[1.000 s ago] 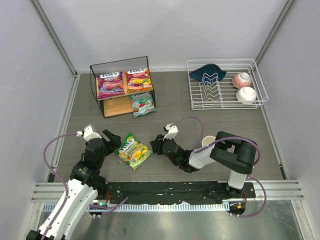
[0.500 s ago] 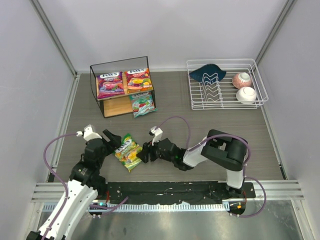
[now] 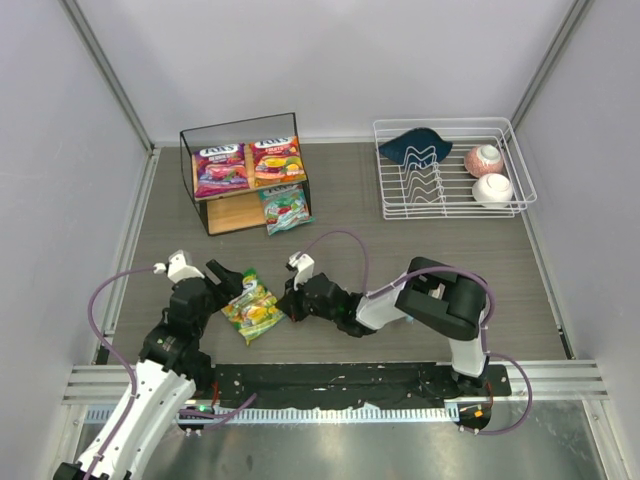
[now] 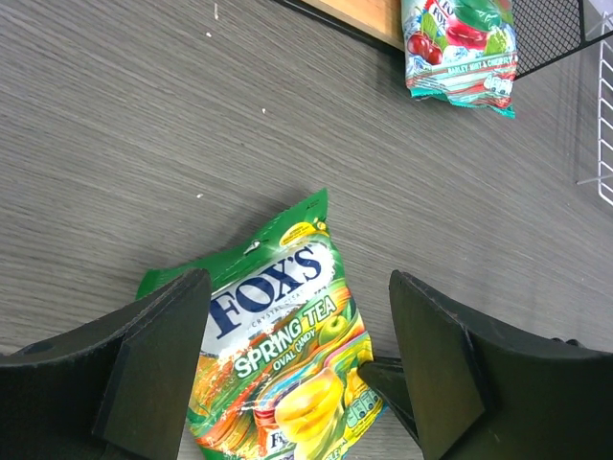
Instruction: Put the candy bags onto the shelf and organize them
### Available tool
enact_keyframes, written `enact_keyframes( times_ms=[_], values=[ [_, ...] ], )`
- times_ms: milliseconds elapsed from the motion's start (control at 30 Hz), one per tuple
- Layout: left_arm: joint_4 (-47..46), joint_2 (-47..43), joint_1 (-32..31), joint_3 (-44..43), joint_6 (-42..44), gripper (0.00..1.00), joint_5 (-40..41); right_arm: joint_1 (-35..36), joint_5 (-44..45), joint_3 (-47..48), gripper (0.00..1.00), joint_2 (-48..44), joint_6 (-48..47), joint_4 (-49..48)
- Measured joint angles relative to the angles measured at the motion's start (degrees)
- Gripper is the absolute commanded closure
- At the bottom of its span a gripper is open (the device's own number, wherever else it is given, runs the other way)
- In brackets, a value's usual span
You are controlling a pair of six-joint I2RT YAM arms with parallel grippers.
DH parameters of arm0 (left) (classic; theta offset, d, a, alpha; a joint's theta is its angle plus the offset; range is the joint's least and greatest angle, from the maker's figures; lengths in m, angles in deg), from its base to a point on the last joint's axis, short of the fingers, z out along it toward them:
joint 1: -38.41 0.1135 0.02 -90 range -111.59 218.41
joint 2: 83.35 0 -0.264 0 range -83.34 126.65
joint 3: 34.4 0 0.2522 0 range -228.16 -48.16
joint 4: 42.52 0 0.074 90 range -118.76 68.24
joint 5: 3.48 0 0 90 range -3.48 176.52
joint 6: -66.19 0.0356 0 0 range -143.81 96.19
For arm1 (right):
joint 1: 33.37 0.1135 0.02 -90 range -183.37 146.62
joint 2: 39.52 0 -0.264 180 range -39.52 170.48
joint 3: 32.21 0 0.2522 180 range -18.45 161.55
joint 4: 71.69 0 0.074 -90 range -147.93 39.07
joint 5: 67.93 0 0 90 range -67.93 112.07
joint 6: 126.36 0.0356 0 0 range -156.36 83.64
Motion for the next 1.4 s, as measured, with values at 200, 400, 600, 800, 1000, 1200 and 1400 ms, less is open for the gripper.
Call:
enact_keyframes(
  times_ms=[200,400,600,800,1000,1200,1400],
  values=[
    [0.0,0.02,0.0,0.0,0.0,0.2,-0.31,0.04,3.82,-6.05,0.99,-2.23,2.64,-5.35],
    [-0.46,0.61,0.0,0.24,0.07,0.21,-0.94,0.04,14.27,-14.36,0.99,-9.49,6.29,-5.18],
    [-3.82,5.9,0.0,1.27,0.35,0.25,-4.28,0.02,22.32,-15.85,0.99,-11.43,10.16,-2.69],
    [-8.57,15.3,0.0,1.33,0.66,0.34,-9.01,0.02,25.66,-10.34,0.99,-8.28,13.22,-0.55],
    [-11.67,16.2,-0.68,1.57,0.15,0.37,-11.8,0.02,26.71,-2.93,0.99,-4.94,14.51,1.55],
    [-12.48,12.13,-0.83,3.21,-0.02,0.42,-12.28,0.02,27.52,0.98,0.99,-3.41,16.09,3.1],
    [-12.5,13.79,-0.83,3.32,-0.28,0.43,-12.07,0.02,27.98,1.53,0.99,-2.99,16.79,4.09]
  ],
)
